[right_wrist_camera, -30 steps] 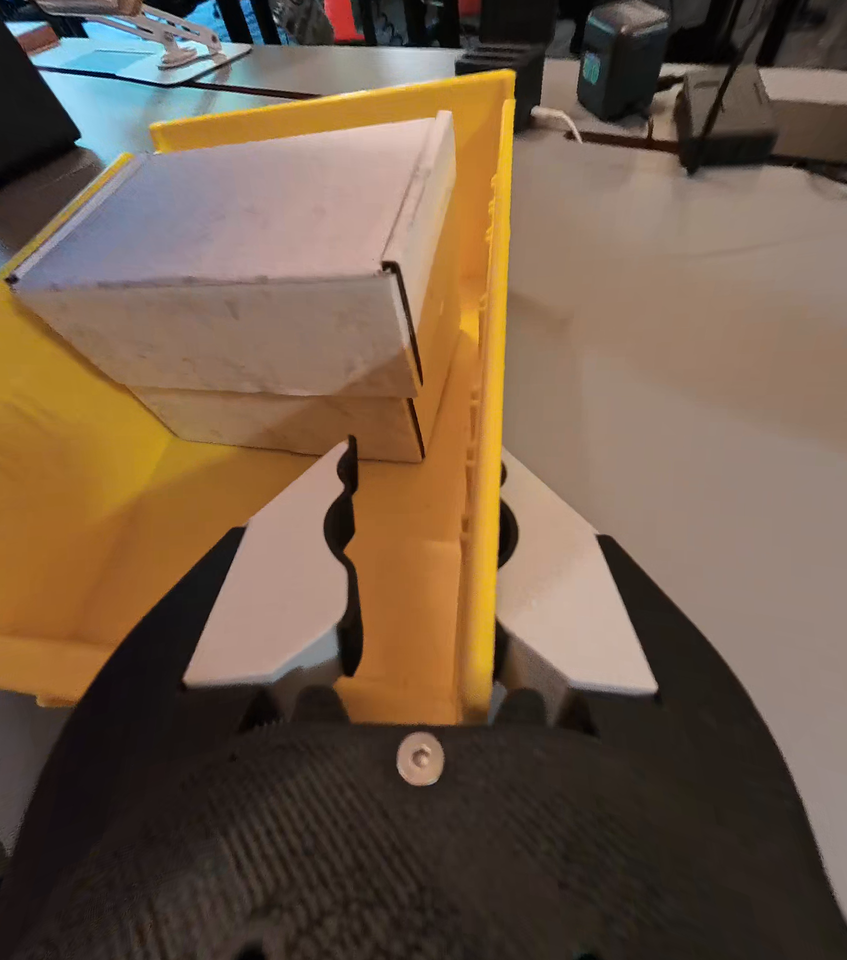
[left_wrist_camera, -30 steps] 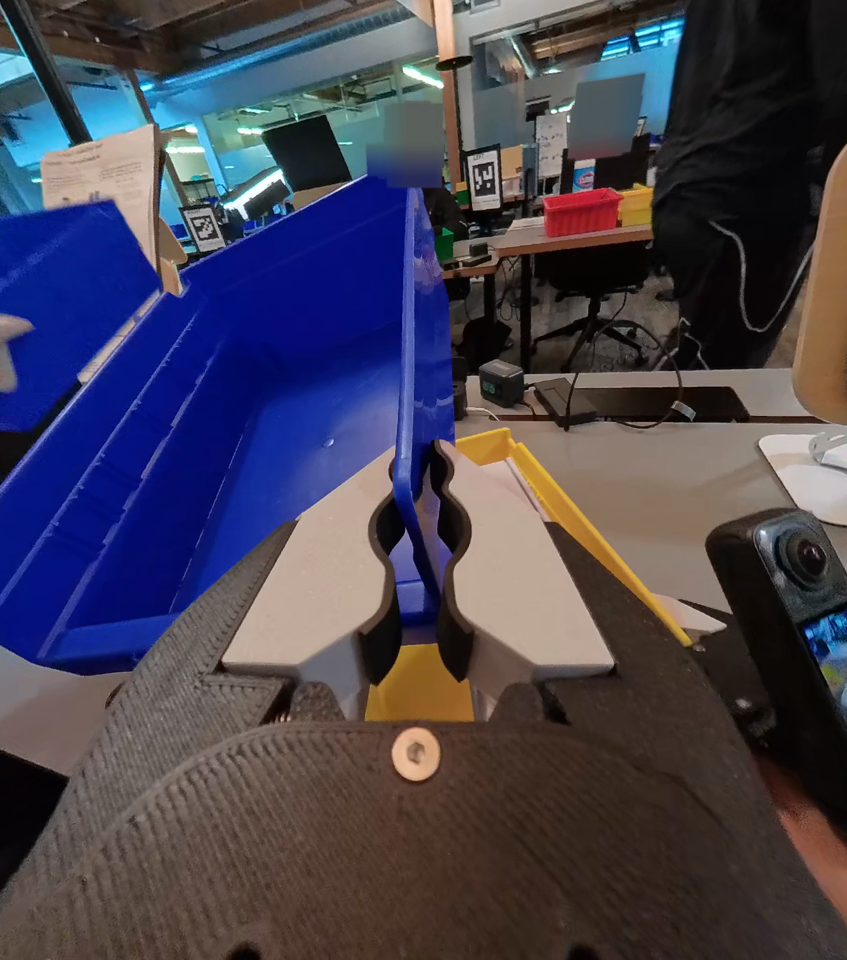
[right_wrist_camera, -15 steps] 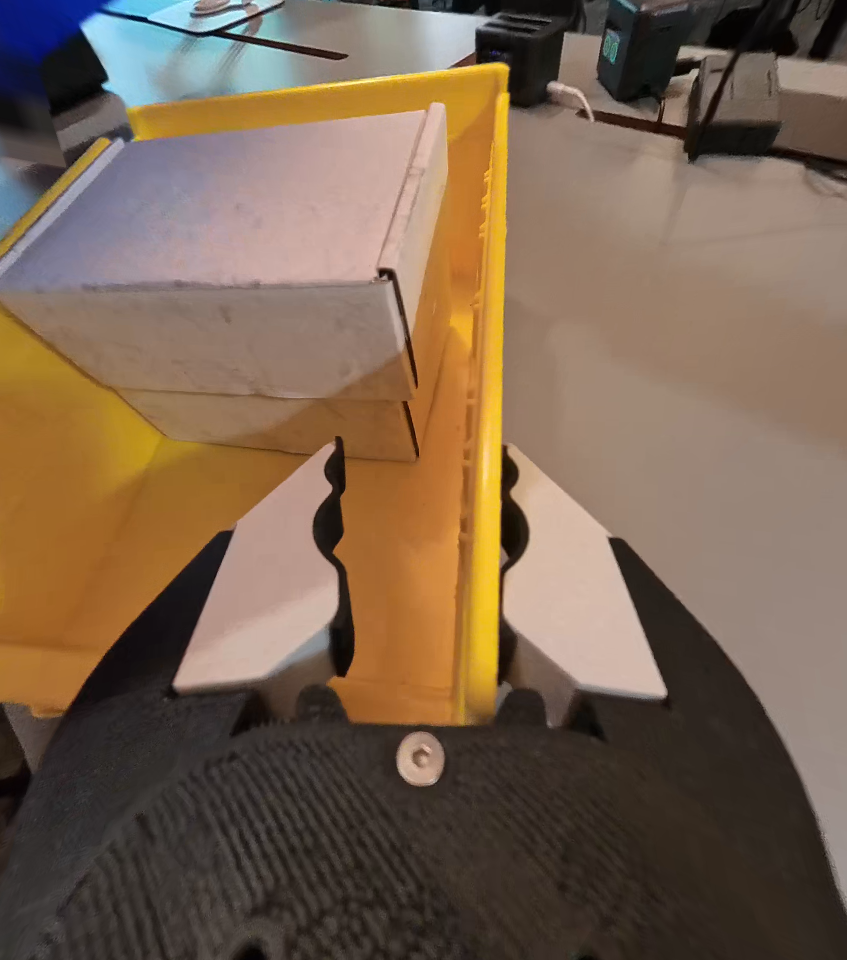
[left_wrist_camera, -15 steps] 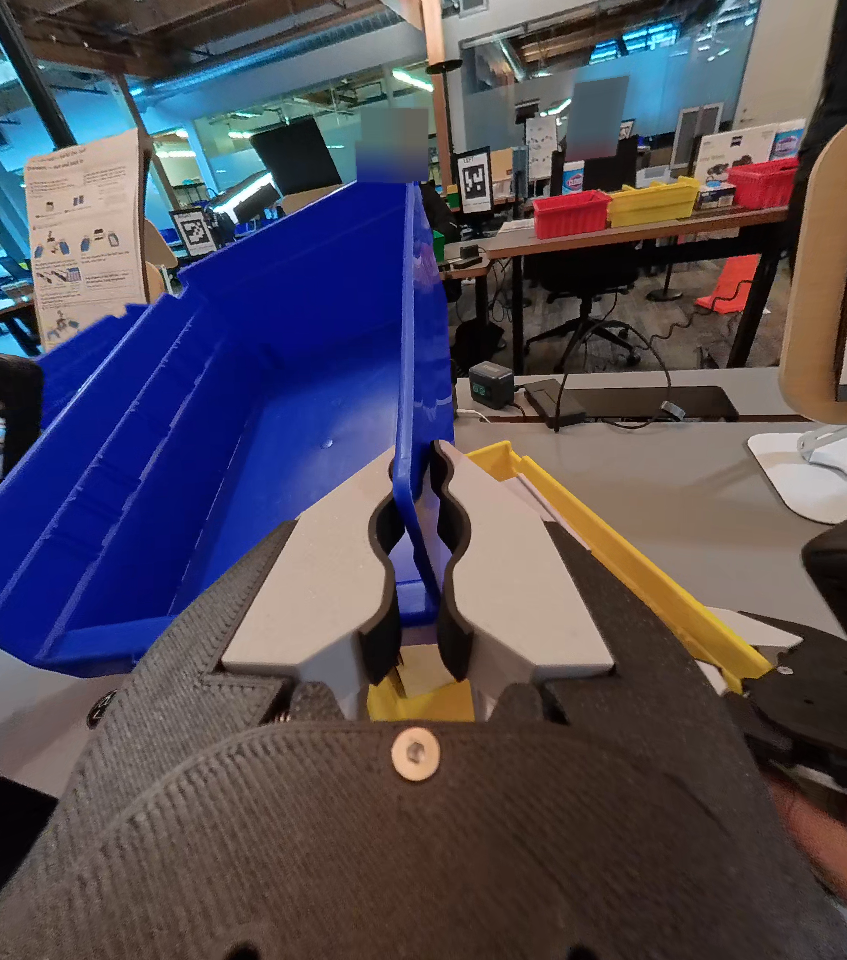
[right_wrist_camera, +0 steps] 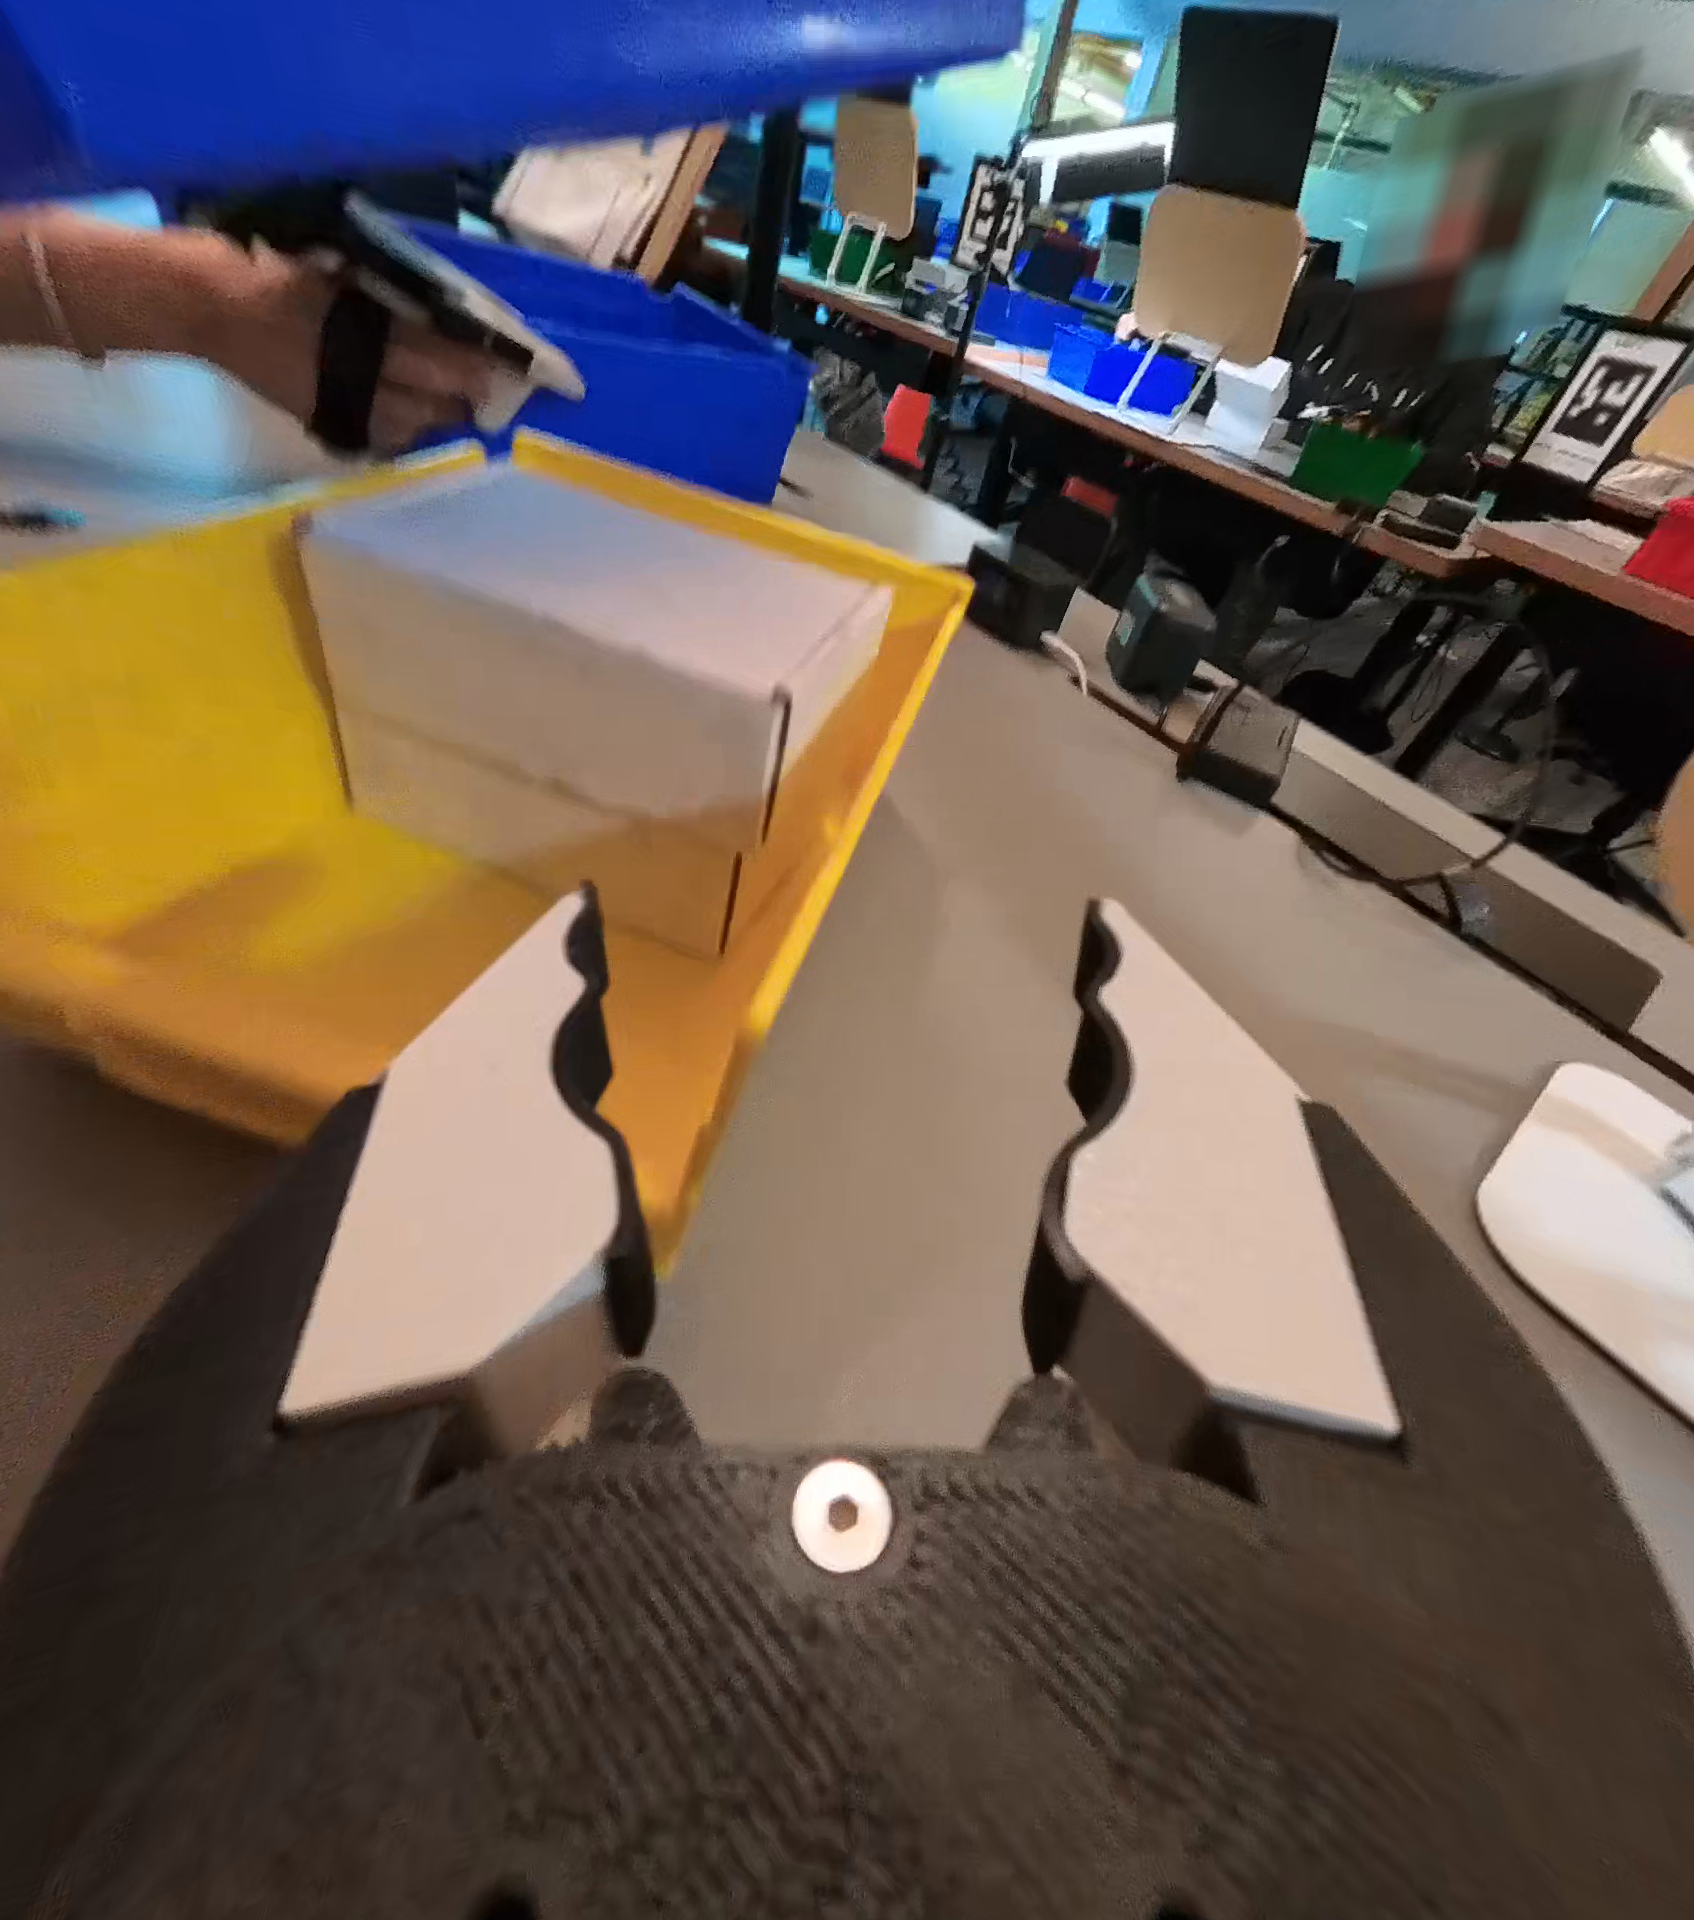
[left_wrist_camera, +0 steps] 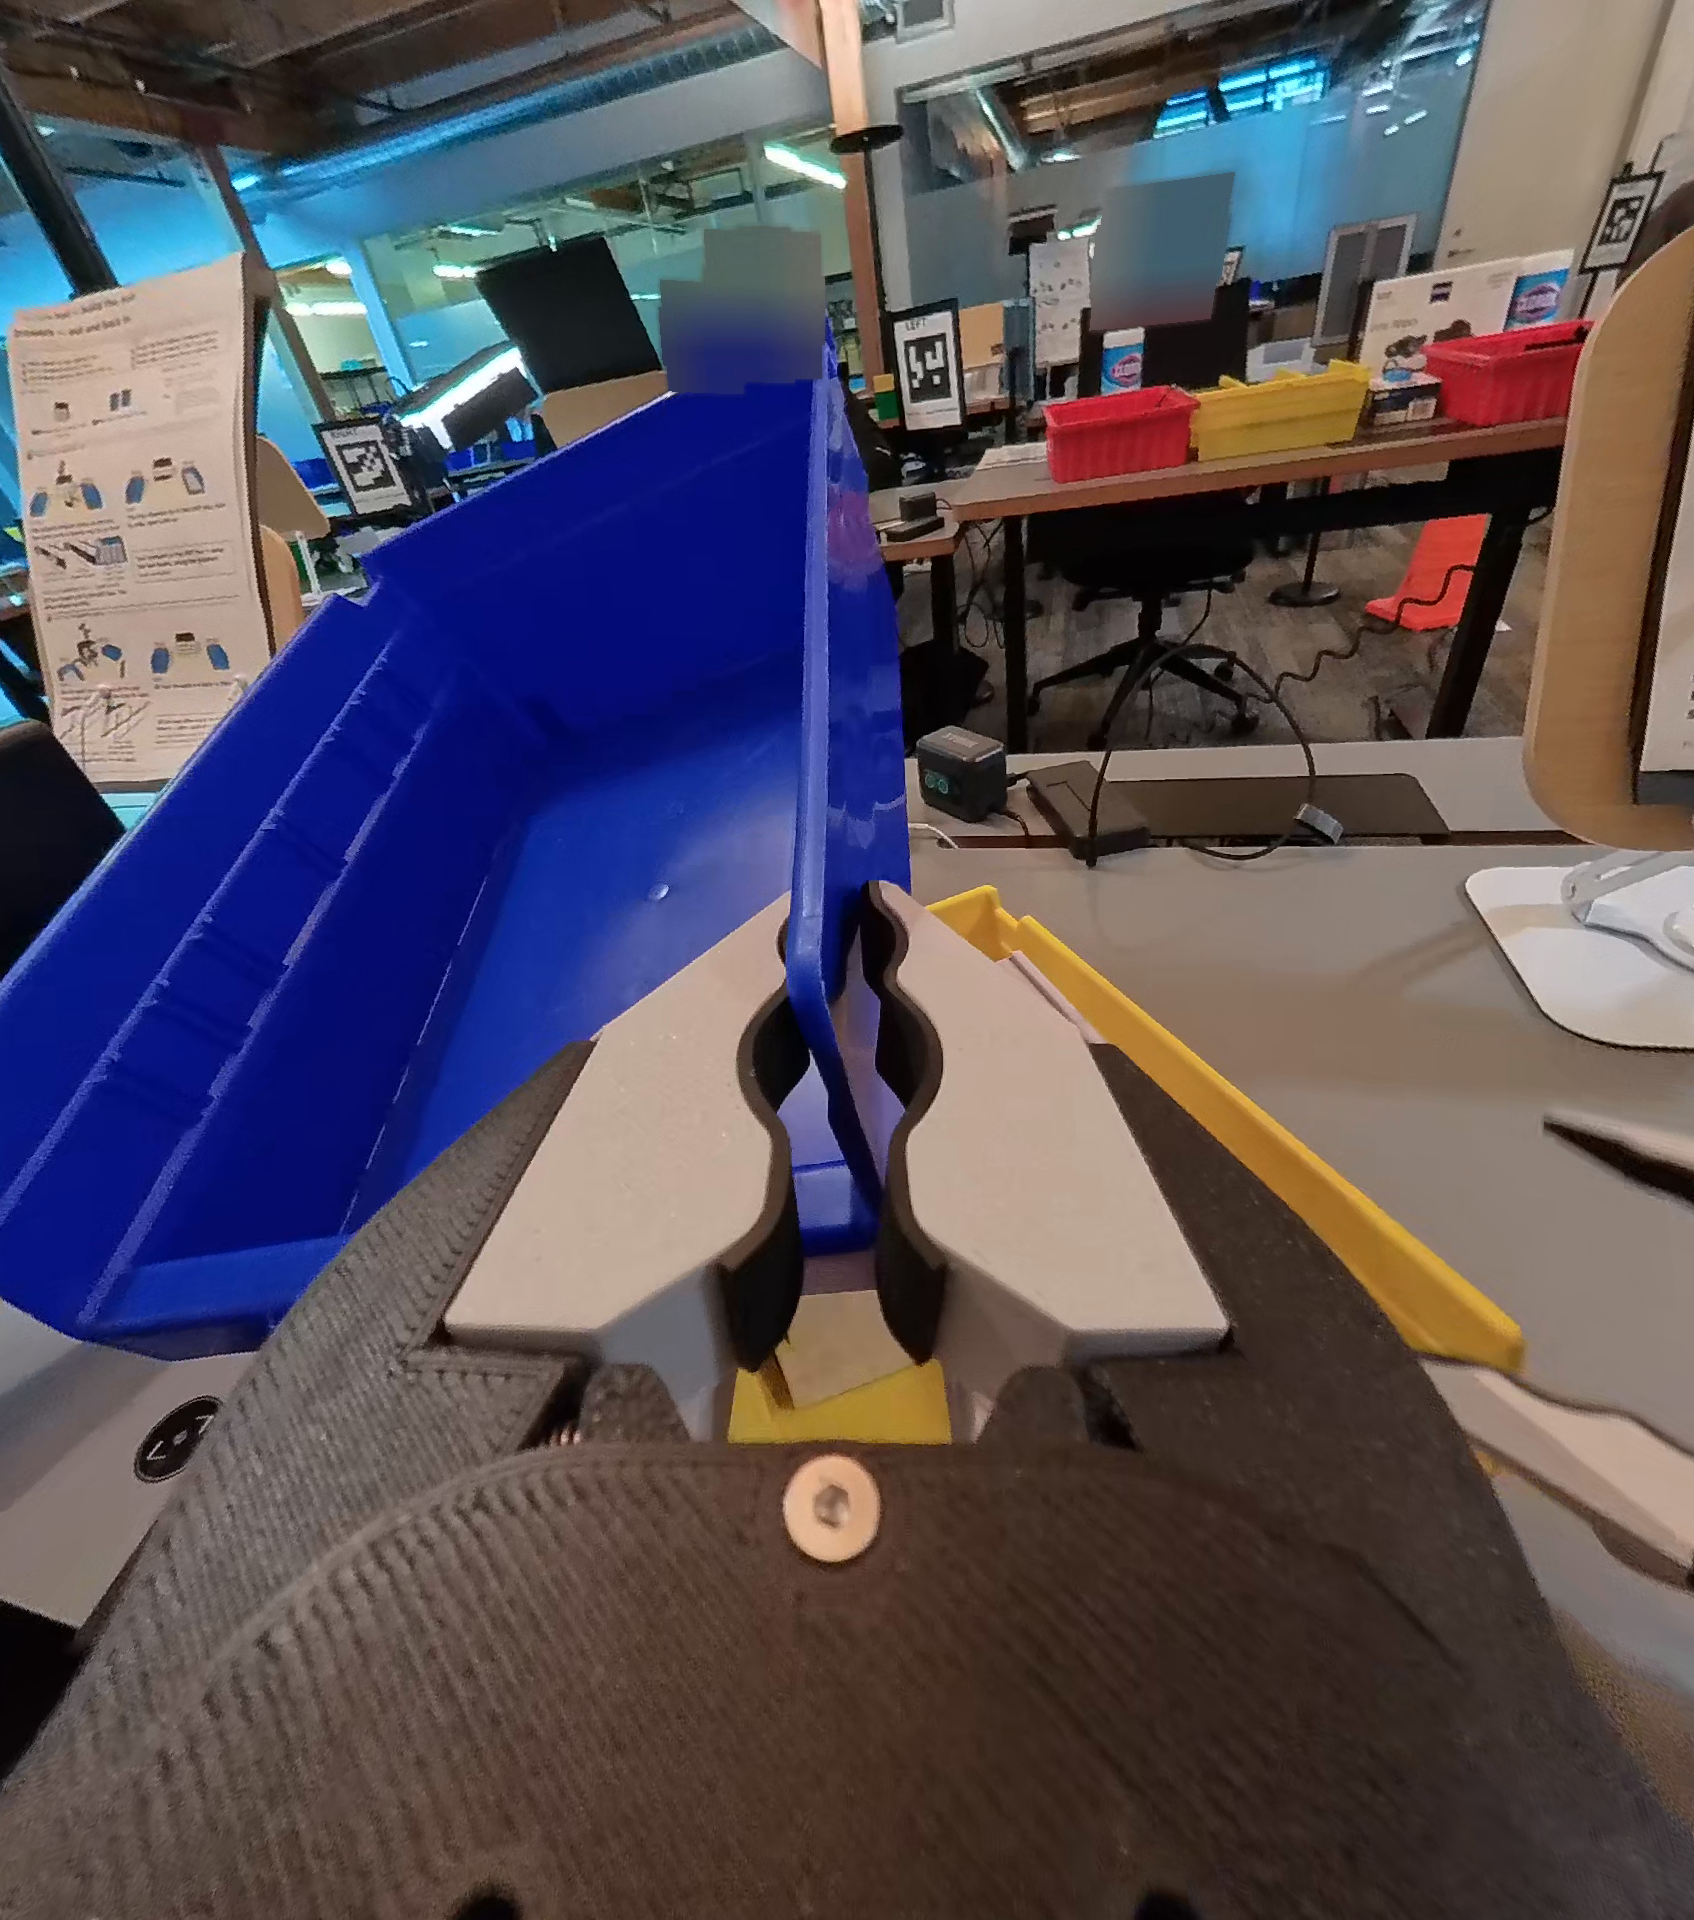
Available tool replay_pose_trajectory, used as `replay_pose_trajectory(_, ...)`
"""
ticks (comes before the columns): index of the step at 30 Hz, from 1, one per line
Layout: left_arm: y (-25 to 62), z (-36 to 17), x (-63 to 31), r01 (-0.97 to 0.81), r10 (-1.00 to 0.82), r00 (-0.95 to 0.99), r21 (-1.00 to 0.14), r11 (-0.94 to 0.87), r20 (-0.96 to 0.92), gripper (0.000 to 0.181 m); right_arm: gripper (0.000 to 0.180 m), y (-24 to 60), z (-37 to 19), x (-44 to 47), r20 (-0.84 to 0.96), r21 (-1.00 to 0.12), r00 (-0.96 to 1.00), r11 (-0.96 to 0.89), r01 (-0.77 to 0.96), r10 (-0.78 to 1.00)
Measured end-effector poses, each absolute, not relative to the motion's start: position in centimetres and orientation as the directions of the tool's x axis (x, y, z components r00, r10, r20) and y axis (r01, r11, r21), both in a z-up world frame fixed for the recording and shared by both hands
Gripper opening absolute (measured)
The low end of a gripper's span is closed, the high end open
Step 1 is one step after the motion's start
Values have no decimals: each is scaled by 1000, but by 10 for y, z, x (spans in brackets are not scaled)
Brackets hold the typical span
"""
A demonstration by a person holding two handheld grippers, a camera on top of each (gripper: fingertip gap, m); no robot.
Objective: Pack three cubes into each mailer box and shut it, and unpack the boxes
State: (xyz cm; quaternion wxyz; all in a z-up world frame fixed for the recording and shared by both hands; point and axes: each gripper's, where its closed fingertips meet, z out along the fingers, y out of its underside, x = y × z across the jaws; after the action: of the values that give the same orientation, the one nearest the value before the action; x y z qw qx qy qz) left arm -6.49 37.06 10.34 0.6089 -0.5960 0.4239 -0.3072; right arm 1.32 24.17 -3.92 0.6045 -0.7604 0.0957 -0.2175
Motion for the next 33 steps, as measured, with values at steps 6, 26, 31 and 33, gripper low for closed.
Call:
replay_pose_trajectory(6, 363, 104, -59, -139, -886, 436, -984, 108, -159, 1, 68, 232, -100, -17, 89, -929, 952, -370, -27, -294)
replay_pose_trajectory(26, 333, 106, -35, -133, -916, 349, -978, 159, -197, 1, 57, 312, -68, -41, 0, -924, 1000, -382, -6, -14)
replay_pose_trajectory(31, 308, 105, -19, -136, -937, 280, -975, 175, -207, 1, 58, 220, -46, -9, 96, -940, 994, -335, 71, -59)
replay_pose_trajectory(33, 290, 105, -10, -134, -945, 237, -971, 200, -227, 1, 56, 165, -44, 3, 118, -941, 989, -328, 84, -85)
